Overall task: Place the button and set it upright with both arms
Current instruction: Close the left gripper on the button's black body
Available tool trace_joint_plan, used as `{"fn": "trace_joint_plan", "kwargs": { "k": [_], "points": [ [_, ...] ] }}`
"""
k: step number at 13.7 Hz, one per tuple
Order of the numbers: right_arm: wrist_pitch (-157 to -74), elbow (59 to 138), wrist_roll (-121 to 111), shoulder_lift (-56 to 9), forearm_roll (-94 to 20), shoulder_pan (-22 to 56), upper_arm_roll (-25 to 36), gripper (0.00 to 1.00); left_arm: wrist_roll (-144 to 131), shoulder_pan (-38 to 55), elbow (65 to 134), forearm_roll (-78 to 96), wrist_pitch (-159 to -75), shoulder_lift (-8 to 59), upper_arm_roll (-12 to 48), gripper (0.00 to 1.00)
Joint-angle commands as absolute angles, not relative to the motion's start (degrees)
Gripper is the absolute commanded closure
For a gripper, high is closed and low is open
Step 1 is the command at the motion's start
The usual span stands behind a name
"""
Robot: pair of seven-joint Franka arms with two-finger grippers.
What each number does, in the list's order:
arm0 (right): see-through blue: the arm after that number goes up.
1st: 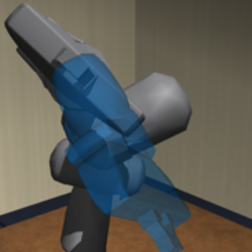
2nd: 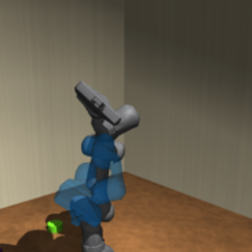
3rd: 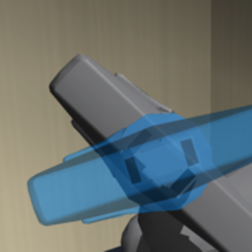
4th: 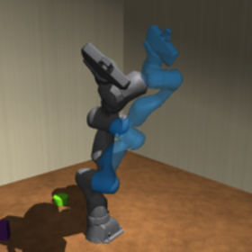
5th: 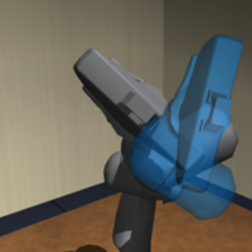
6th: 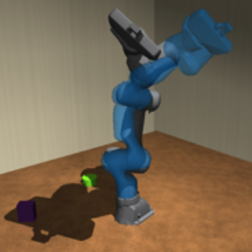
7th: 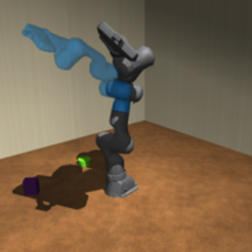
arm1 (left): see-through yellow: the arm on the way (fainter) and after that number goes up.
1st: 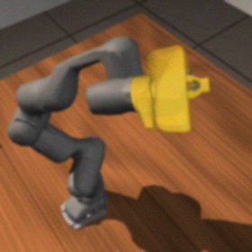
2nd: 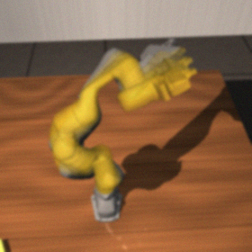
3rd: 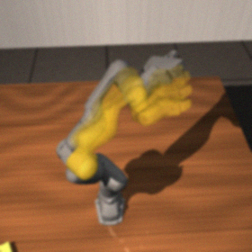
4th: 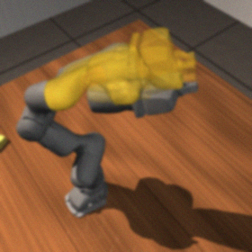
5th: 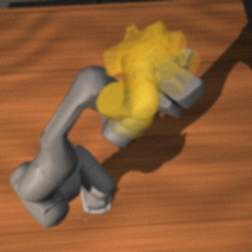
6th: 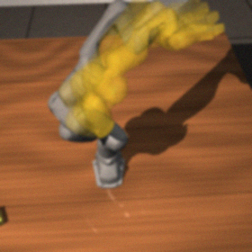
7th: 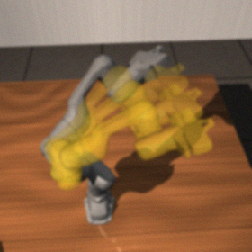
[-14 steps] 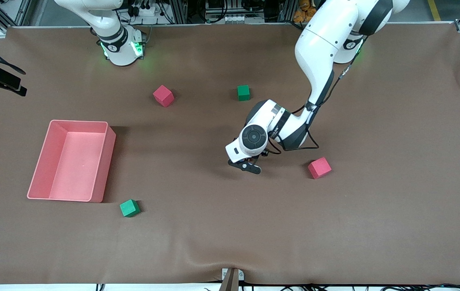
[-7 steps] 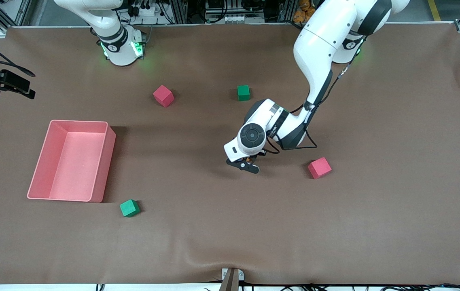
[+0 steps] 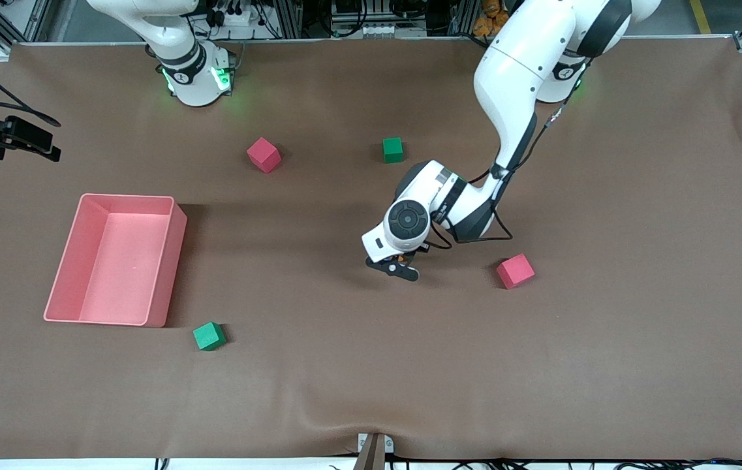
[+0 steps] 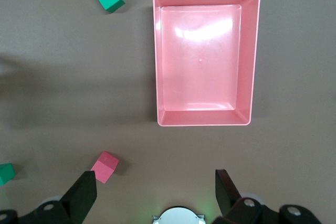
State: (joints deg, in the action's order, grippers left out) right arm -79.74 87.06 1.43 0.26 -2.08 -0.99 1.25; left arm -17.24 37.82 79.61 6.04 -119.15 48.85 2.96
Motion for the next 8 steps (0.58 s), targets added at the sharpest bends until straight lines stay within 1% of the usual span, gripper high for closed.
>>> {"fn": "trace_joint_plan", "kwargs": {
  "k": [1,3,5,8],
  "points": [
    [-79.54,87.89,1.85,0.7,-2.55,-0.79,1.41,0.0,-17.75,37.71,78.4,5.01,-119.27,48.52,2.72,1.0],
    [-79.54,87.89,1.85,0.7,-2.64,-0.79,1.41,0.0,-18.54,37.53,78.4,4.66,-118.83,47.55,2.55,1.0],
    [-79.54,88.07,1.85,0.62,-2.64,-0.7,1.41,0.0,-18.81,38.4,78.49,3.87,-118.57,46.24,0.19,1.0],
    [-79.54,88.24,1.85,0.62,-2.64,-0.62,1.41,0.0,-18.72,37.71,78.14,2.02,-118.13,44.83,-0.7,1.0]
  ]
}}
